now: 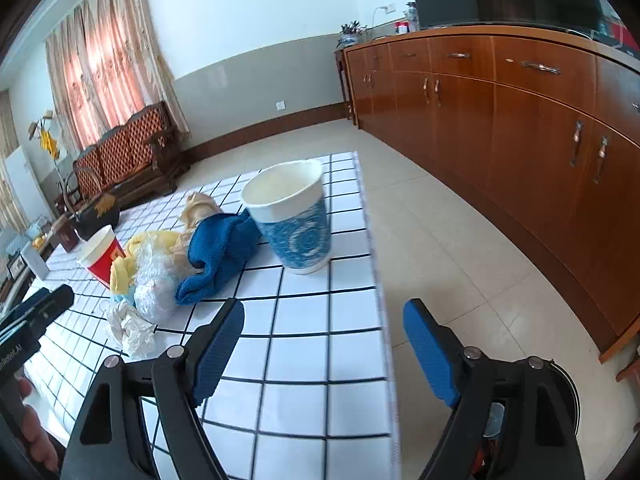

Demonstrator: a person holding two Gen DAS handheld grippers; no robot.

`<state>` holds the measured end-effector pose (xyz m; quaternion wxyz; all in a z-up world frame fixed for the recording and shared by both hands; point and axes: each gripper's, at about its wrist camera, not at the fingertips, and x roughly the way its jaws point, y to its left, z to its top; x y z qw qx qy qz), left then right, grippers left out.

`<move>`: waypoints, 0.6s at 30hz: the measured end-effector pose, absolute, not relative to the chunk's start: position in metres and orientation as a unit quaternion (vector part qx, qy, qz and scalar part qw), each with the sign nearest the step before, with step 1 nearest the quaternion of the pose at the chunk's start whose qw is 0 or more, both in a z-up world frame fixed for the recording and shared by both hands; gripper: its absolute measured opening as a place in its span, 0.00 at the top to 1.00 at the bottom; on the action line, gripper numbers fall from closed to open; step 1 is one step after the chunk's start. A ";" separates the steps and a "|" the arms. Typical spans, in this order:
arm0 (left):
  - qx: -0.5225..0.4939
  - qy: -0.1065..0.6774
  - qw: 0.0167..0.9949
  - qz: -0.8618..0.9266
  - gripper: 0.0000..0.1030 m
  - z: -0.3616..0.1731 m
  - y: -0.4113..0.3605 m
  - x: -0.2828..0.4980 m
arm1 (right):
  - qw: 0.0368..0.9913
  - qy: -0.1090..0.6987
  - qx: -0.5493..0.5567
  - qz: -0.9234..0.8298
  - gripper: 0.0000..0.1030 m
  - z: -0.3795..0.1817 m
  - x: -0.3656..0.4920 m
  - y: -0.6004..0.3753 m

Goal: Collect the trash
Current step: 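Move both grippers back toward the paper cups on the table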

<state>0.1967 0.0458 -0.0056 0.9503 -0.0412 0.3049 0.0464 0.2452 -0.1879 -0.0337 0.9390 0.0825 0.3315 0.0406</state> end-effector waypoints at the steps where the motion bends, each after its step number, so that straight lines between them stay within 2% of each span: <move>1: -0.044 0.306 0.950 0.051 0.25 -0.008 0.053 0.199 | 0.938 0.333 0.082 0.041 0.19 -0.035 0.248 -0.185; 18: -0.064 0.320 0.942 0.077 0.25 -0.030 0.100 0.238 | 0.932 0.354 0.071 0.029 0.19 -0.050 0.288 -0.159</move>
